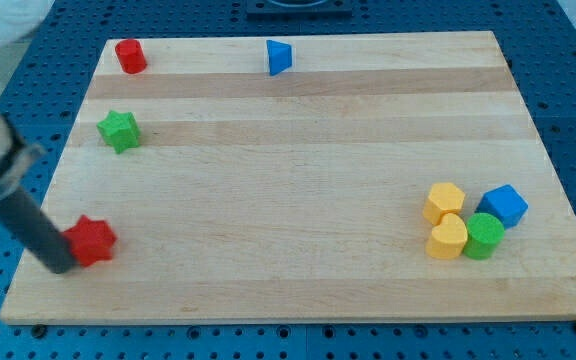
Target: Move the red star left to the yellow hexagon
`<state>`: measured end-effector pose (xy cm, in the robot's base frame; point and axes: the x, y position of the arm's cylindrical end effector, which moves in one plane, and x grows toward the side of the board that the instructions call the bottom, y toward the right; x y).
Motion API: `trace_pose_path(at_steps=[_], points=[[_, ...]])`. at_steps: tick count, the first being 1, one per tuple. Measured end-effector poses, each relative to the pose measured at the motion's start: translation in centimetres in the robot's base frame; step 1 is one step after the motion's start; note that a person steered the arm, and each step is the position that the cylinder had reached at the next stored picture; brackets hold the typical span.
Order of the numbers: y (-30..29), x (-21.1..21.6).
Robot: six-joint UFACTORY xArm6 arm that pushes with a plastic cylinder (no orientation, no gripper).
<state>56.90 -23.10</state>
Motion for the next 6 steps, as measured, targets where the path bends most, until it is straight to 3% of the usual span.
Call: trace_pose_path(at_steps=[1, 2, 3, 4, 6], points=[[5.6, -1.2], [4.0, -0.8], [-3.1, -0.9], [-2.5, -3.2], [17.2, -2.2]])
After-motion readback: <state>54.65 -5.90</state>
